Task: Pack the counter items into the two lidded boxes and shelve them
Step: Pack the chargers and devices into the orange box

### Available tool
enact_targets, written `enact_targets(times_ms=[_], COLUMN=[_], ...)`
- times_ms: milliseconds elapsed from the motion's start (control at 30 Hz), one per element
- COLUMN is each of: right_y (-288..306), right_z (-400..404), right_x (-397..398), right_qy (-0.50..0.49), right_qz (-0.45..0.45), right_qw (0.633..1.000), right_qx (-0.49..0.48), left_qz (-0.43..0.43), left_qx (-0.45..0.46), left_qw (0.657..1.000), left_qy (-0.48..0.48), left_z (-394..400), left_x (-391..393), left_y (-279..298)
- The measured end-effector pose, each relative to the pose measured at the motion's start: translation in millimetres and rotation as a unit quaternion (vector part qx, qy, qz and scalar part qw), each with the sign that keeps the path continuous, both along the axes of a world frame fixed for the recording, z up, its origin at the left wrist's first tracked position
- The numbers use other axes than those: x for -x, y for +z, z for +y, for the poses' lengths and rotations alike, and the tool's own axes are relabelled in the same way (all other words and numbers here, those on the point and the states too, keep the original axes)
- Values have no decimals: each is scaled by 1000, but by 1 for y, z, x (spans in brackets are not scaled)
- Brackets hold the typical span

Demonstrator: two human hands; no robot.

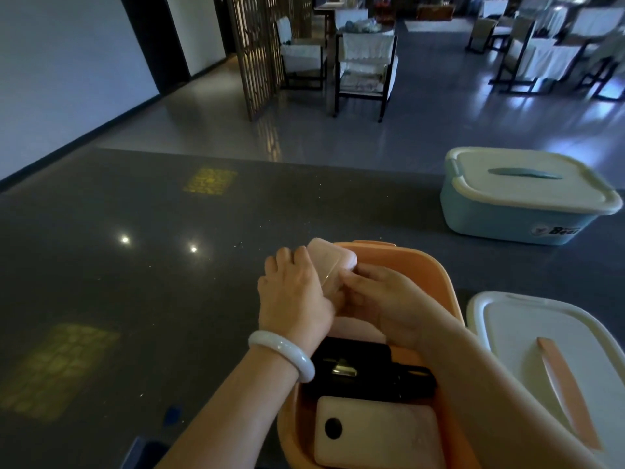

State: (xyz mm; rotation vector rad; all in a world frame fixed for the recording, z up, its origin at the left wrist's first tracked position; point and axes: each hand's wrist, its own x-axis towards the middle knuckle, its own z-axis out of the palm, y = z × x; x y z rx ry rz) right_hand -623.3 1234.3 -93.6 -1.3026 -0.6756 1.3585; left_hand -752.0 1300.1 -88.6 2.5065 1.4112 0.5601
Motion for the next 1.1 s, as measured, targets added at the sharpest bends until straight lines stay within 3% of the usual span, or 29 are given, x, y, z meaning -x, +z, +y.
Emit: enact_targets(times_ms=[100,167,267,367,467,567,633,667,733,767,933,1000,1100], right_y=[2,3,2,2,1,1,1,0,-2,-4,-17,-18,-17], right_z=[-1,-3,-6,-5,-5,-8,-7,-6,-4,-4,0,5,6], right_x=[5,1,-10,-20,-28,-32,-31,-29,-28,-27,-27,-35,-53], right_qy=[-90,-97,-83,-78,-34,-2,-8,-13,-19,-17,15,-7,10], right_qz=[78,99,82,10,-7,-24,-105,-195,-429,-502,-601,-604,-636], right_qw=[993,990,993,997,999,999,993,979,902,864,798,797,771], right_qx=[17,18,13,19,20,28,48,56,51,39,47,16,-8], left_qz=[14,1,-68,-131,-217,-296,-324,-336,-352,-359,-430,-412,-268], left_qx=[0,43,152,214,305,420,436,432,408,395,413,389,247], left_qw=[1000,998,982,964,923,853,836,835,842,845,801,824,930], left_qy=[-25,-52,-85,-87,-90,-96,-70,-57,-35,-21,49,18,-41], left_z=[-4,-1,13,29,39,41,37,35,31,29,23,21,23], left_x=[-8,-8,-6,-4,-5,-3,-4,-6,-11,-13,-20,-17,-1], left_y=[-3,-3,3,7,6,2,-2,-4,-8,-9,-7,-7,-13])
